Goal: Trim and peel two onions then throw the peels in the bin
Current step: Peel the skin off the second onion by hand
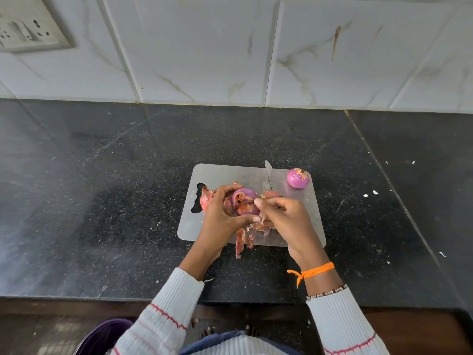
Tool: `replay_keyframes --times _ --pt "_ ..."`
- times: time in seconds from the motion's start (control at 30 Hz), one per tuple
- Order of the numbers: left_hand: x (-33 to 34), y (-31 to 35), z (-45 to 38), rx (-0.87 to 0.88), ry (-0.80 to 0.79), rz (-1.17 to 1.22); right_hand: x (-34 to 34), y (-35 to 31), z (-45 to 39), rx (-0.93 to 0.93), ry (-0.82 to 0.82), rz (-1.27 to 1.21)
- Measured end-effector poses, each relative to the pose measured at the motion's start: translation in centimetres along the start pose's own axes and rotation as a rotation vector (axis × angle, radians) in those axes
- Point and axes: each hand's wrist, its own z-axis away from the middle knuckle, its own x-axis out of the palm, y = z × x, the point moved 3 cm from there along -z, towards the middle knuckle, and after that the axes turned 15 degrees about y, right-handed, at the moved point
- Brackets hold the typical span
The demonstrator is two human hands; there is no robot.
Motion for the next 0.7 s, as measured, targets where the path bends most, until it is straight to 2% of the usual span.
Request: replay_keyframes --times 0.1,0.27,0.43,0.6,0.7 --pt "0.1 0.2 0.0 0.080 -0.014 -0.114 0.0 0.4 -0.1 0.099 -0.033 -0.068" --pt "0.3 0.8 0.0 0.177 -0.021 -0.269 -0.6 0.2 -0.2 0.145 -0.043 -0.083" --pt "0.3 1.1 0.2 0.064 -0.112 -0.119 -0.9 0.1 -0.2 0.187 -0.055 -0.163" --pt "0.2 1.1 0.4 -0.001 -0.133 -0.045 -0.9 0.1 -0.3 0.074 -0.028 -0.097" --pt "0.2 0.8 0.6 -0.146 -0.138 0.124 -0.8 0.0 -0.3 0.060 0.007 -0.167"
